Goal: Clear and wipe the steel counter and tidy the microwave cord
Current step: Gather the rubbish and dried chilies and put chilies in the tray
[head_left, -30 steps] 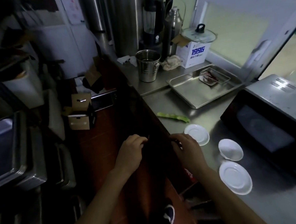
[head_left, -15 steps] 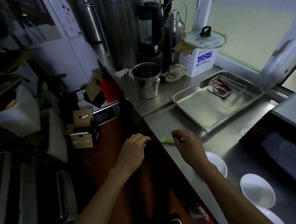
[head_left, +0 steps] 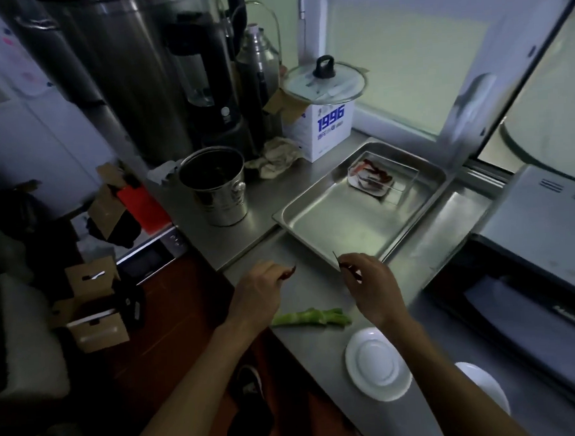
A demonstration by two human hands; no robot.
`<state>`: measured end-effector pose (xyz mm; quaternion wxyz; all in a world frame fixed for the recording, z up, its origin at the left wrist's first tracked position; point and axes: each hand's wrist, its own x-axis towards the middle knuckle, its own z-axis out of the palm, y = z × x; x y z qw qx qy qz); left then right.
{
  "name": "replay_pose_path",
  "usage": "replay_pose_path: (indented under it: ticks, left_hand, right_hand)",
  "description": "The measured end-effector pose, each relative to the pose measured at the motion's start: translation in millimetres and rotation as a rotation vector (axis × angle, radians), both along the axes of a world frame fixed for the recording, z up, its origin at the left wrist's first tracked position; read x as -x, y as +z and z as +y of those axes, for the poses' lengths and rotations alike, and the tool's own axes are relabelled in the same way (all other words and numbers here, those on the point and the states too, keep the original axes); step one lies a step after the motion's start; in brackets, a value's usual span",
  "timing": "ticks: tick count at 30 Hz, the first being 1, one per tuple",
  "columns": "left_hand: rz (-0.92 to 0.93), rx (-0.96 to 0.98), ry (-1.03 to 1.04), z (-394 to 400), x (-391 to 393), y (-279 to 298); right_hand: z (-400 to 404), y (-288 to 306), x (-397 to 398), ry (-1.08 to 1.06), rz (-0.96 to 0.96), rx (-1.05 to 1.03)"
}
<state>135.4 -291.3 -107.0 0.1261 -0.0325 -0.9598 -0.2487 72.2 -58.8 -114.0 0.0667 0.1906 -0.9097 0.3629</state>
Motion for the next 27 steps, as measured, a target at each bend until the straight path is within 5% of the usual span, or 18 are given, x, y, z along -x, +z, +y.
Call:
replay_pose_path:
  ticks: [27]
  left_hand:
    - [-0.143, -0.203, -0.551, 34.1, 409.1, -49.3]
  right_hand:
    - [-17.7, -34.0, 235.9, -0.590, -0.145, -0.095]
